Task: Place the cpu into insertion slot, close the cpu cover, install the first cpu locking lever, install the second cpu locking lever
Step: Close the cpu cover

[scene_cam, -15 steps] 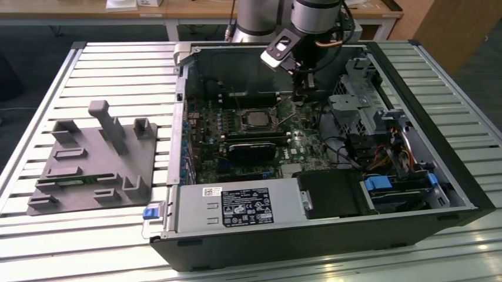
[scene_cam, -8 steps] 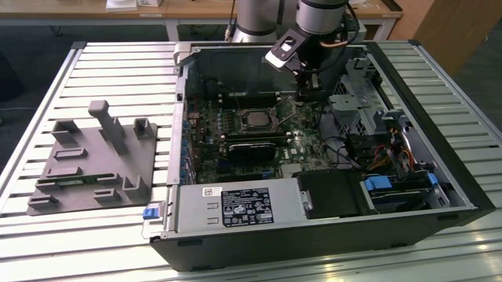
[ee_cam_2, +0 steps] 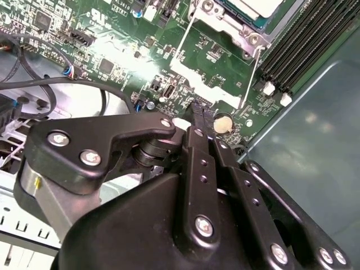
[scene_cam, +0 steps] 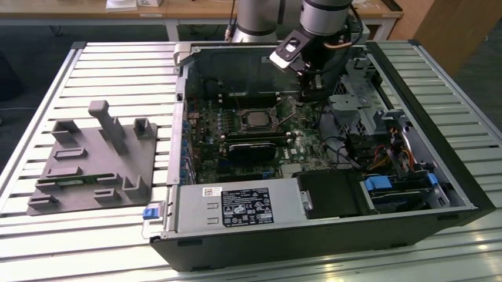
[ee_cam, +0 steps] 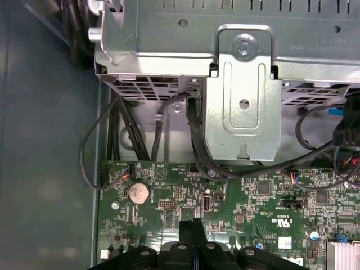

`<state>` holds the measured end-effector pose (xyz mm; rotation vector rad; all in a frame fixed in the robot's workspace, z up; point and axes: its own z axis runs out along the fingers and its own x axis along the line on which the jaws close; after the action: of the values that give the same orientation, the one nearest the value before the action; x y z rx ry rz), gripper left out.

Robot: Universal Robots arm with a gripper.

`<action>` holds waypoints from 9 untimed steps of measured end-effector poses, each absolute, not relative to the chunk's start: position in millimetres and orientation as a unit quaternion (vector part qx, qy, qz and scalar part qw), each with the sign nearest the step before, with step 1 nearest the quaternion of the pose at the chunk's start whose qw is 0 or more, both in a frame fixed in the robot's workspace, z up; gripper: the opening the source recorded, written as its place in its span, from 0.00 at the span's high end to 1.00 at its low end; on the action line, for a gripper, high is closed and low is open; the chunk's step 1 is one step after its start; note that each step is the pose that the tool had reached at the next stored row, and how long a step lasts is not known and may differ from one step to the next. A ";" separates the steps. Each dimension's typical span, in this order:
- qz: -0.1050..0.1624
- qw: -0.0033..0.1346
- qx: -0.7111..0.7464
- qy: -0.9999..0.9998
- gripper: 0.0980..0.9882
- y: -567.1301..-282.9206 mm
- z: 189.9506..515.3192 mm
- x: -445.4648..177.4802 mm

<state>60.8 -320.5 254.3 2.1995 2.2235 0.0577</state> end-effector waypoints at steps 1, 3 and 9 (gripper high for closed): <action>0.018 0.006 0.703 0.711 0.99 -320.4 253.8 61.6; 0.017 0.005 0.703 0.711 0.99 -320.4 252.4 62.9; 0.015 0.003 0.703 0.711 0.99 -320.4 246.1 64.7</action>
<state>64.7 -320.4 246.1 2.2050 2.2288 0.0458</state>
